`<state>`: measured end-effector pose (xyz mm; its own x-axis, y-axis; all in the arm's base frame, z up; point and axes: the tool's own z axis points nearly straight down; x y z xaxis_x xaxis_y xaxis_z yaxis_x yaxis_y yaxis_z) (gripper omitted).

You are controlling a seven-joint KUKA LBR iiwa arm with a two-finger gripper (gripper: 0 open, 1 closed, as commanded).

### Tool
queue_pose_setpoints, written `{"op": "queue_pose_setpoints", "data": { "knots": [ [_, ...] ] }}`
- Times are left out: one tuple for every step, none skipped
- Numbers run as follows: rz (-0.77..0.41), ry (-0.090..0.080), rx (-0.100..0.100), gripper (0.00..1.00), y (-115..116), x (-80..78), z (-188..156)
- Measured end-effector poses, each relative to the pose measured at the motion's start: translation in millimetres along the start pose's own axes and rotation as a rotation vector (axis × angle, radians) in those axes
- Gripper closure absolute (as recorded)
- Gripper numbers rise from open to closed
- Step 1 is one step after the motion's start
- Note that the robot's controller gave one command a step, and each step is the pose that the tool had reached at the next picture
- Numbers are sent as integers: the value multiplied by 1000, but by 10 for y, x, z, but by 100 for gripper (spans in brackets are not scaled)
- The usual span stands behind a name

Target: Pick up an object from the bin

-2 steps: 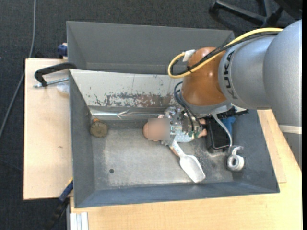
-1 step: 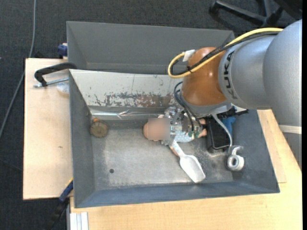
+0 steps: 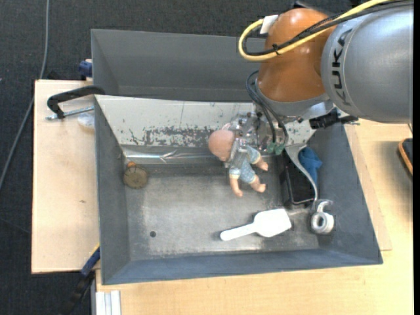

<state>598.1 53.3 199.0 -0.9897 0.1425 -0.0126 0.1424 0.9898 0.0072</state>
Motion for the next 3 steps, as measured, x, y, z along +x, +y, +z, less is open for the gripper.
{"op": "queue_pose_setpoints", "data": {
  "knots": [
    [0,0,0,100,0,0,0],
    [9,2,0,100,0,13,-619],
    [24,-1,-1,100,-9,40,-1232]
  ]
}}
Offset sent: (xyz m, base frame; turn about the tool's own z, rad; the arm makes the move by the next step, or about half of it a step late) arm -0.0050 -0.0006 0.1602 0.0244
